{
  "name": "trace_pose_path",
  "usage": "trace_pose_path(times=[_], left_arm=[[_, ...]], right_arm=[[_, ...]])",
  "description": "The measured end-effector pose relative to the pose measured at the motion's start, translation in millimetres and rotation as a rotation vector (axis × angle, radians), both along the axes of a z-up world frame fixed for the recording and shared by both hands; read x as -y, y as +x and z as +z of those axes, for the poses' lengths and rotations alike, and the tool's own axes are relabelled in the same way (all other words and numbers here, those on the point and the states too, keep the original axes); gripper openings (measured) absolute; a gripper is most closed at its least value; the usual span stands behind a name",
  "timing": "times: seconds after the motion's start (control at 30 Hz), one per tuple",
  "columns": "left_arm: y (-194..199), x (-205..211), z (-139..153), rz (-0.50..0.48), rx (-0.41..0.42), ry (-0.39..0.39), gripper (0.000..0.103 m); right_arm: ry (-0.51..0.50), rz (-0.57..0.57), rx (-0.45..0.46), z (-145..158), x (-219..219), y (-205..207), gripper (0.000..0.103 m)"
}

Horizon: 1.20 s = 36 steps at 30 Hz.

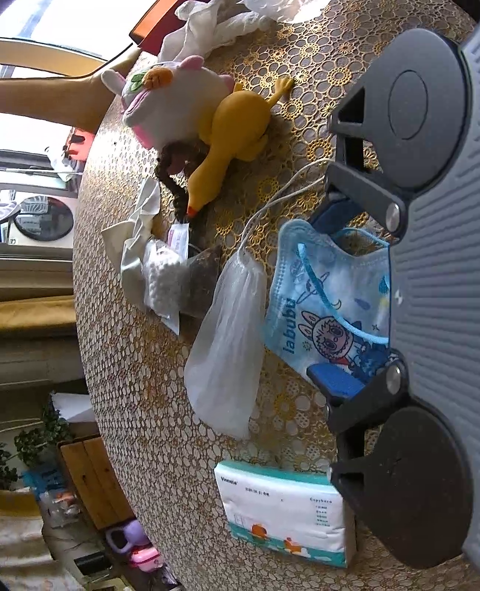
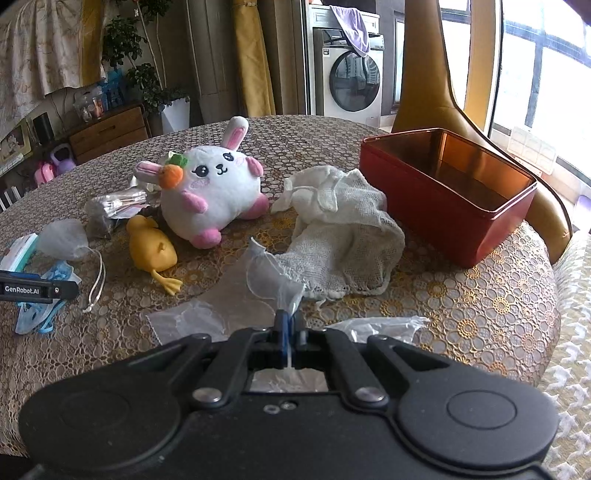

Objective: Organize soft objects
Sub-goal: 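Lift the blue face mask with the left tool while the right tool grasps a clear plastic bag, then carry the mask with the left tool and the bag with the right tool into the red box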

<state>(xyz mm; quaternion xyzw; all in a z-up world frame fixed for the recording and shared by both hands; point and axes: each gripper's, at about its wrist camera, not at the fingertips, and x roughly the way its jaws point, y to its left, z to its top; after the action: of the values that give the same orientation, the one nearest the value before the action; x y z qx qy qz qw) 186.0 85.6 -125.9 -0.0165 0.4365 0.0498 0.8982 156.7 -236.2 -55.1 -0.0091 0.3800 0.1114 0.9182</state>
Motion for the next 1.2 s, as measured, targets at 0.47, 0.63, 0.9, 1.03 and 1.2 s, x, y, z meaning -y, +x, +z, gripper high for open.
trace_pose_path(times=[0.47,0.63,0.9,1.03,1.2], left_arm=[[-8,-24,15,0.085,0.033,0.001,0.015],[-20,-20,31,0.080,0.047,-0.042,0.015],[-37,6,69,0.010,0.086,-0.106,0.015],[-36,27,88,-0.035,0.100,-0.119,0.015],[-27,63,104,-0.106,0.110,-0.115,0.015]], right_arm=[[-0.006,-0.010,0.016,5,2,-3,0.001],[0.013,-0.002,0.051,19,6,-10,0.001],[0.063,0.029,0.102,50,18,-20,0.001],[0.089,0.035,0.122,67,28,-19,0.001],[0.108,0.025,0.131,82,43,-12,0.001]])
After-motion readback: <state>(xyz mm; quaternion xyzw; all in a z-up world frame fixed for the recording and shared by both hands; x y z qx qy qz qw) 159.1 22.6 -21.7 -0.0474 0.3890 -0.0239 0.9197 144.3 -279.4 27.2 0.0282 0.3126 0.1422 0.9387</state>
